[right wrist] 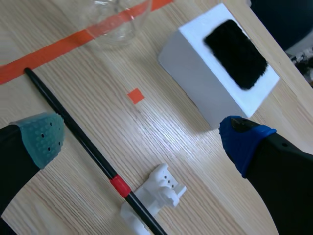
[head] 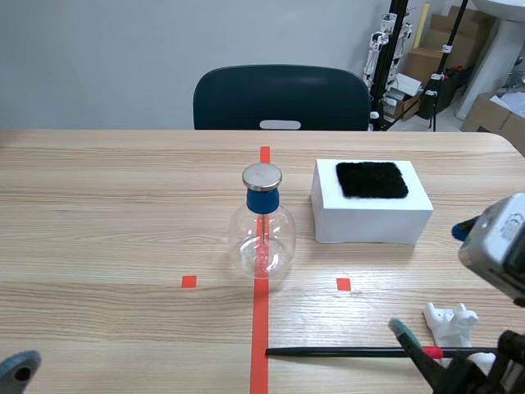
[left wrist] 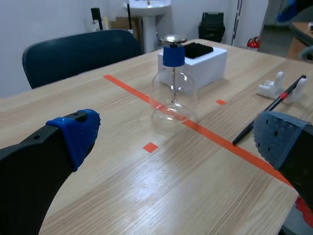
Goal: Do the electroscope experiment. pick up the black charging rod
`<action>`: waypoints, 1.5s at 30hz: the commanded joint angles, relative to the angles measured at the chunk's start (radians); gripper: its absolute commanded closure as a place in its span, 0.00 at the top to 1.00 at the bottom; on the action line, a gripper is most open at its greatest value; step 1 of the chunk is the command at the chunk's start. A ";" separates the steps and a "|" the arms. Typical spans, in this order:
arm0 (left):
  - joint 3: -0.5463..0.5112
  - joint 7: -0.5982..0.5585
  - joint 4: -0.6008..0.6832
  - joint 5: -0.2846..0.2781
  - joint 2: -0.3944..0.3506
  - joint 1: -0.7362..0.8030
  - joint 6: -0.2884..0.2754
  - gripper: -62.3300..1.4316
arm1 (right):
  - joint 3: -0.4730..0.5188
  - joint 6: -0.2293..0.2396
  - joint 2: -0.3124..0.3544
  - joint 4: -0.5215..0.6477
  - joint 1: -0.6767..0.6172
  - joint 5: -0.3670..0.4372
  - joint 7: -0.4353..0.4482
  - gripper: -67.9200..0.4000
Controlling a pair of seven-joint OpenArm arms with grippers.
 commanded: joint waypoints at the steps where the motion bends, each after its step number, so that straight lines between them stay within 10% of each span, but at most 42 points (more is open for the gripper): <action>1: 0.002 -0.066 -0.001 0.014 -0.004 -0.024 -0.034 1.00 | 0.007 0.045 0.055 0.005 0.032 -0.012 -0.015 1.00; 8: 0.057 -0.253 -0.128 0.224 -0.004 -0.124 -0.089 1.00 | -0.003 0.261 0.197 0.005 0.150 -0.013 -0.122 1.00; 15: 0.150 -0.291 -0.238 0.246 0.002 -0.215 -0.088 1.00 | -0.127 0.438 0.324 0.003 0.302 -0.013 -0.287 1.00; 25: 0.224 -0.311 -0.332 0.246 0.001 -0.285 -0.081 1.00 | -0.435 0.444 0.339 -0.074 0.541 -0.043 -0.510 1.00; 45: 0.269 -0.350 -0.480 0.189 0.032 -0.351 -0.024 1.00 | -0.909 0.444 0.263 -0.311 0.928 -0.004 -0.630 1.00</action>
